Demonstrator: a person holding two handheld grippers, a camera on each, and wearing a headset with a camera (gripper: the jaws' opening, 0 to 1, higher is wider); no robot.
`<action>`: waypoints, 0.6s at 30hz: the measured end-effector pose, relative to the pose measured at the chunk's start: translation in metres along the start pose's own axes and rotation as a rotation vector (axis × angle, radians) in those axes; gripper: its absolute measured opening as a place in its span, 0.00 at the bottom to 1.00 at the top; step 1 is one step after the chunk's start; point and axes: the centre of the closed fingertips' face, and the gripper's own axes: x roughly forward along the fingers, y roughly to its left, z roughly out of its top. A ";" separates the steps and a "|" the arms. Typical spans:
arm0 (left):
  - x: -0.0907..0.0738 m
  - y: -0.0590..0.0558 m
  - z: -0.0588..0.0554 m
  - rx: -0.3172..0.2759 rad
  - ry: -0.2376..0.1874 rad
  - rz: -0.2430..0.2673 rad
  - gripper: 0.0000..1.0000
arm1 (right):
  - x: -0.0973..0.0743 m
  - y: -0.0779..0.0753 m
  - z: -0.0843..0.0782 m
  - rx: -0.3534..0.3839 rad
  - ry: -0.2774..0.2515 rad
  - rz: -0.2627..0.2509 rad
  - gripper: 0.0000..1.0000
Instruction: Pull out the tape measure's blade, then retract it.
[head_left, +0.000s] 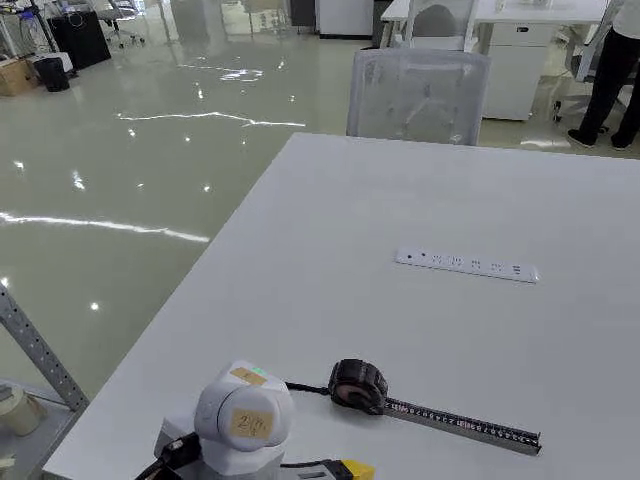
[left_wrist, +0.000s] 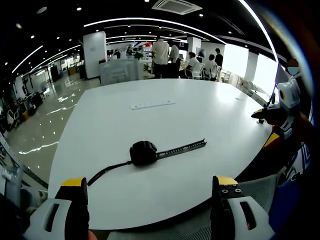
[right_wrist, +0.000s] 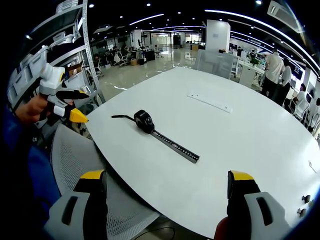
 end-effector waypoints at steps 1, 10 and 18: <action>0.001 0.000 -0.001 -0.004 0.003 0.003 1.00 | 0.001 0.000 0.000 -0.003 0.002 0.002 0.98; 0.012 -0.004 -0.001 0.004 0.019 0.001 1.00 | 0.013 -0.008 -0.007 -0.028 0.024 0.003 1.00; 0.028 -0.007 0.007 -0.015 0.012 0.011 1.00 | 0.024 -0.016 -0.011 -0.049 0.045 0.013 1.00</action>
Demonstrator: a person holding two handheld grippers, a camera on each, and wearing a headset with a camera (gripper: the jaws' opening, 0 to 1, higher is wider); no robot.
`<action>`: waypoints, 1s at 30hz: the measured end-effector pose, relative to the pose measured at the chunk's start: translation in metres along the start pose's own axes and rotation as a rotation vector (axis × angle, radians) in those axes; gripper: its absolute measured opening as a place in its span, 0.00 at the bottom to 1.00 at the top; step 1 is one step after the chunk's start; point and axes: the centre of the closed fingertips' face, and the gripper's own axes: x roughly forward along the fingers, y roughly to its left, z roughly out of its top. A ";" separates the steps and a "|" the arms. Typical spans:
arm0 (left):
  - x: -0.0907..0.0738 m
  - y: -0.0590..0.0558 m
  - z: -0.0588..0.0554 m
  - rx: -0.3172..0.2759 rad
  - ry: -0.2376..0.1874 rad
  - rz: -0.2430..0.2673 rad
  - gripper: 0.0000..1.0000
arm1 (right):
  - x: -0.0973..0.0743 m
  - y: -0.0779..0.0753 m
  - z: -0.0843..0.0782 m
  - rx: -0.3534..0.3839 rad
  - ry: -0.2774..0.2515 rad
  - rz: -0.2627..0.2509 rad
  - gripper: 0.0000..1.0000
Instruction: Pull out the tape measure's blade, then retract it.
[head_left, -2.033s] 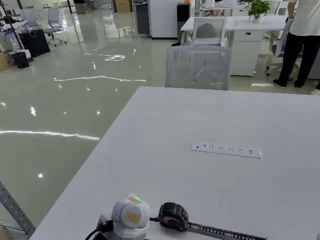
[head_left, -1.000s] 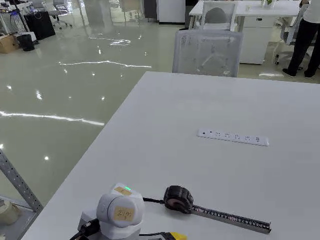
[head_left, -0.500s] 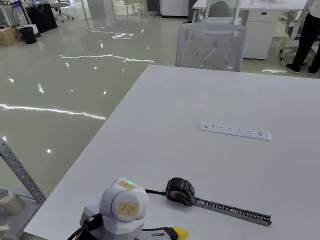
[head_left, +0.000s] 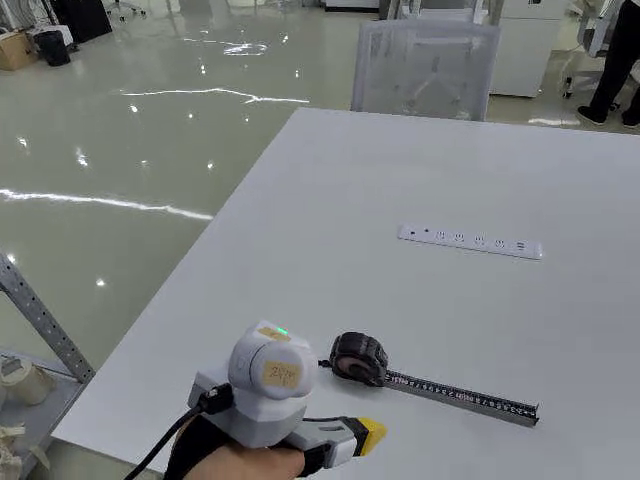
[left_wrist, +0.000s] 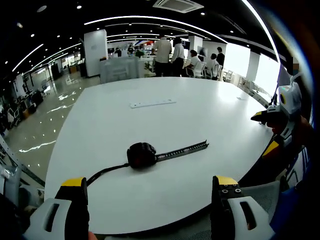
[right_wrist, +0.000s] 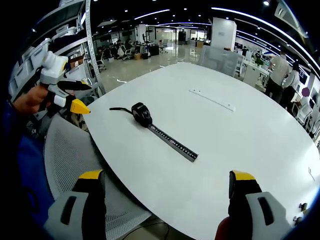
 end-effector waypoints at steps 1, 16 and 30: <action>0.002 0.000 0.001 -0.011 -0.005 0.000 1.00 | 0.002 -0.002 -0.001 -0.002 0.002 0.002 1.00; 0.037 0.002 0.001 -0.097 -0.020 0.024 0.99 | 0.037 -0.019 -0.013 -0.115 0.085 0.063 1.00; 0.068 0.001 -0.003 -0.099 0.013 0.029 0.96 | 0.071 -0.033 -0.020 -0.158 0.131 0.106 0.98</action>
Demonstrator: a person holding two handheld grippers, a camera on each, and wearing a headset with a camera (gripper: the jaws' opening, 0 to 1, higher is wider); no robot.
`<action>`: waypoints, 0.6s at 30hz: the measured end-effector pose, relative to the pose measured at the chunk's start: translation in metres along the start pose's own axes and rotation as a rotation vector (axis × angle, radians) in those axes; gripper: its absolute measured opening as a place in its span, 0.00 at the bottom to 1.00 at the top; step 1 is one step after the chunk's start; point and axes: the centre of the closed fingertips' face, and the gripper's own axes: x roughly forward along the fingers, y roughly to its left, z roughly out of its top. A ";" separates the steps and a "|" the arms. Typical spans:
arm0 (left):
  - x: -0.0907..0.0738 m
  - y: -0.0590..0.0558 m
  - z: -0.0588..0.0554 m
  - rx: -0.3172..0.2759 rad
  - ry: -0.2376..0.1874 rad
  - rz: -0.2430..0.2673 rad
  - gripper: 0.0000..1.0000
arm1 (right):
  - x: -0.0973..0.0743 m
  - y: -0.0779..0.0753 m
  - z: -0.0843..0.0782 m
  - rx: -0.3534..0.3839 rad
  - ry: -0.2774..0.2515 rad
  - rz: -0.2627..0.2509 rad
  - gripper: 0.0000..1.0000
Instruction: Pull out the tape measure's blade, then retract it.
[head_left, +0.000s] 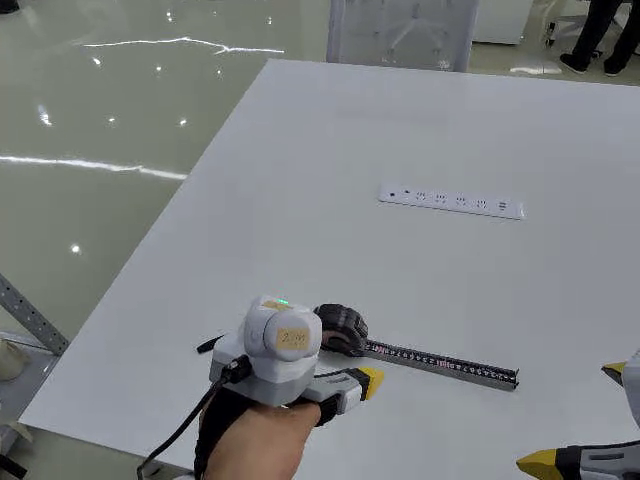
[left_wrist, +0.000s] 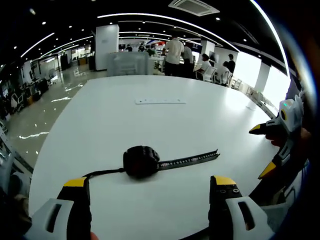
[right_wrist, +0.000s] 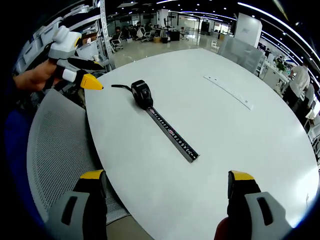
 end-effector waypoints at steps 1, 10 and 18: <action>0.001 0.000 0.000 0.000 0.002 0.001 0.95 | 0.000 0.001 0.000 -0.004 0.003 0.001 0.98; 0.017 0.008 0.001 -0.008 -0.001 0.021 0.92 | 0.022 -0.007 0.003 -0.059 0.019 0.048 0.96; 0.032 0.014 0.002 -0.023 0.007 0.033 0.92 | 0.041 -0.015 -0.005 -0.099 0.052 0.069 0.92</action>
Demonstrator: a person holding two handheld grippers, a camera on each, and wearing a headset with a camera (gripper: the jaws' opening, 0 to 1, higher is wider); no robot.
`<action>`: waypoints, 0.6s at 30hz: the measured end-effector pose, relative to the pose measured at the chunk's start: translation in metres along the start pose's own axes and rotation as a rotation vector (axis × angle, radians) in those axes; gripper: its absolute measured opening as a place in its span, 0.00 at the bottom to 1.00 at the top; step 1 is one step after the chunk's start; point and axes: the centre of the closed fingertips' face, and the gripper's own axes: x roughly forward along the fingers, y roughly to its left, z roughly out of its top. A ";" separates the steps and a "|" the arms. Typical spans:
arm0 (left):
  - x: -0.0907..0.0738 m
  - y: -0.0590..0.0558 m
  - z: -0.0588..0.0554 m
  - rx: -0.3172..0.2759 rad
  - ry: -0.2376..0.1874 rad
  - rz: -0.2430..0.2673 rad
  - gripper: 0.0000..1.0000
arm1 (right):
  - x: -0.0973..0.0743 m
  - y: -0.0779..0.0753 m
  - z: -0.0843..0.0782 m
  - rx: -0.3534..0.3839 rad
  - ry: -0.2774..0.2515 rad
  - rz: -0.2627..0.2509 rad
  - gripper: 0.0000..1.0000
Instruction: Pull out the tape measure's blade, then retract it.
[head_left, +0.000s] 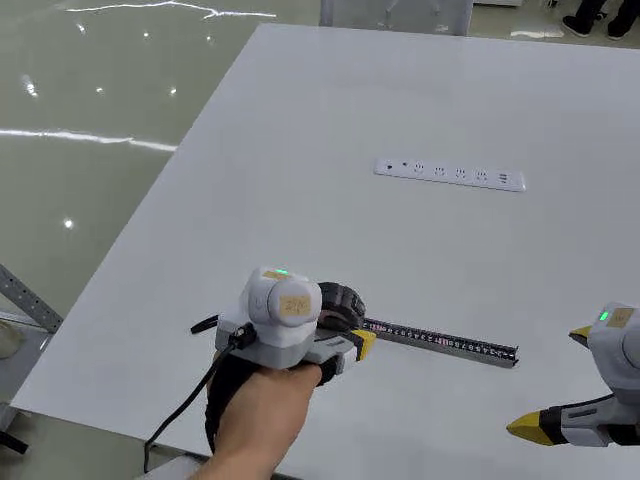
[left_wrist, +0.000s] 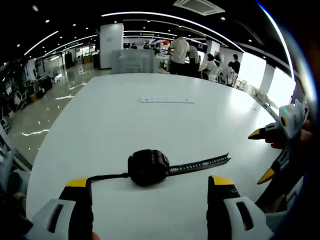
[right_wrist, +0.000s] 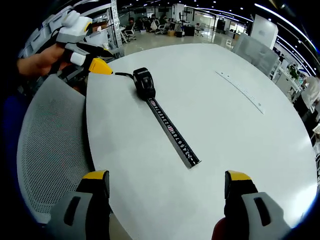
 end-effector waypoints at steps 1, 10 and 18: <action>0.002 0.001 0.000 -0.007 0.001 0.003 0.92 | 0.001 0.000 0.000 -0.007 0.005 0.005 0.92; 0.019 0.003 -0.001 -0.021 0.022 0.007 0.92 | 0.009 -0.006 -0.004 -0.047 0.038 0.024 0.90; 0.035 0.006 -0.004 -0.039 0.040 0.015 0.92 | 0.018 -0.011 0.001 -0.104 0.047 0.053 0.88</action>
